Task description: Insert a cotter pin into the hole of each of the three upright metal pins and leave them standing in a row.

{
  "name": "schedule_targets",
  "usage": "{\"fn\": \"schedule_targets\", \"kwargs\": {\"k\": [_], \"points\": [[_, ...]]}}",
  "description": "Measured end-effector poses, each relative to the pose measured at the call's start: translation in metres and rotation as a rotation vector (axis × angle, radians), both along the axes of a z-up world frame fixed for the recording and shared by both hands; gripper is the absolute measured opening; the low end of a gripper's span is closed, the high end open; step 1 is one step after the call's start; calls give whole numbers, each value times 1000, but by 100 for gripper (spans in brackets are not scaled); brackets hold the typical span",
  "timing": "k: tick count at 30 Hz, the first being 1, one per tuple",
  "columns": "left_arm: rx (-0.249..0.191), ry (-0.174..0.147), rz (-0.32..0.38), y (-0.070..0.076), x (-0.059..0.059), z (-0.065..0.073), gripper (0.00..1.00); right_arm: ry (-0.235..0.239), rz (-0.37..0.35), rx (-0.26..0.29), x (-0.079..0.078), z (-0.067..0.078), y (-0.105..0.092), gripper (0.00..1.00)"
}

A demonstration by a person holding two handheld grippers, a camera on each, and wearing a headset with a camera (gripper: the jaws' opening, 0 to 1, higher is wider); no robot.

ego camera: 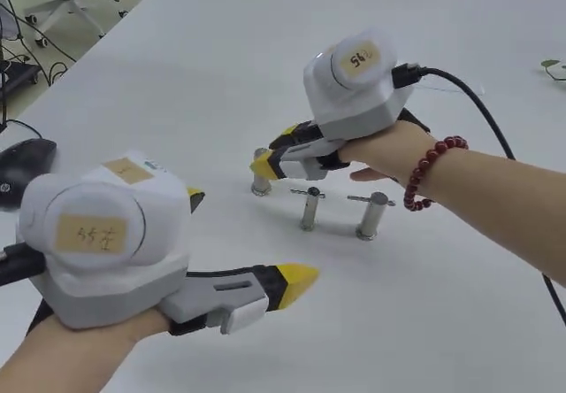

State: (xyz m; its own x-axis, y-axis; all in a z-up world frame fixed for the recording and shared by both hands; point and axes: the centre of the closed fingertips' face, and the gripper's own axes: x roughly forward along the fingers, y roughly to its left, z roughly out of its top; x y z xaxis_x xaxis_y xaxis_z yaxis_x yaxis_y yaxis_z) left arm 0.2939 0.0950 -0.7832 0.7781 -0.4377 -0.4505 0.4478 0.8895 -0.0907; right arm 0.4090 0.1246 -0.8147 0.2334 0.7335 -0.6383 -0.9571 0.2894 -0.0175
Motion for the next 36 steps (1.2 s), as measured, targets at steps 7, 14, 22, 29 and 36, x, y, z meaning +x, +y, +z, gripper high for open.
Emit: {"fn": "schedule_targets", "kwargs": {"k": [7,14,22,29,36], "points": [[-16,-17,4,4,1,4,93,-24,7,-28,3,-5,2,18],[-8,-25,-14,4,0,4,95,-28,-7,-25,3,-6,3,15],[-20,-30,-15,4,-2,5,93,-16,-26,-7,0,-5,3,13],[-10,-37,-15,6,-2,6,93,-14,-15,-15,-11,-2,6,12],[-9,-39,0,11,-1,9,91,-20,20,-16,-22,6,8,12]]}}
